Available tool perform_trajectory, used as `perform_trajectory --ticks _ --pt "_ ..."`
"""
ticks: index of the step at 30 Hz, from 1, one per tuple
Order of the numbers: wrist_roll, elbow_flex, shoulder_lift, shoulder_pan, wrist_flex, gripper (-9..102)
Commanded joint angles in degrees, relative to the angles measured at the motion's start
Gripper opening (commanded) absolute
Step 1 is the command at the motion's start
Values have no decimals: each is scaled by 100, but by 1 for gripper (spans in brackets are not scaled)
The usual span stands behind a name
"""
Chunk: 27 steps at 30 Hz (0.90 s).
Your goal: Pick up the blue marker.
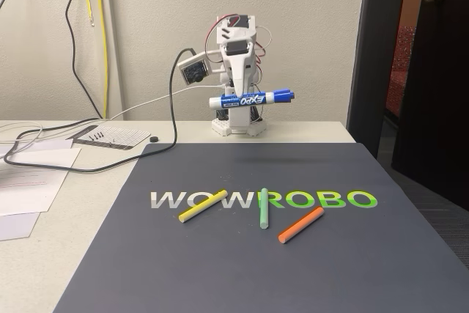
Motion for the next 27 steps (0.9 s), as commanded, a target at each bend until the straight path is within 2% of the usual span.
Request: perform_trajectory --ticks 1,9,22,27 --pt "-53 105 308 26 -114 0" --pt "-18 1011 1485 44 -62 0" --pt "44 1037 1485 70 -79 0" --pt "176 1063 1485 -79 -431 0"
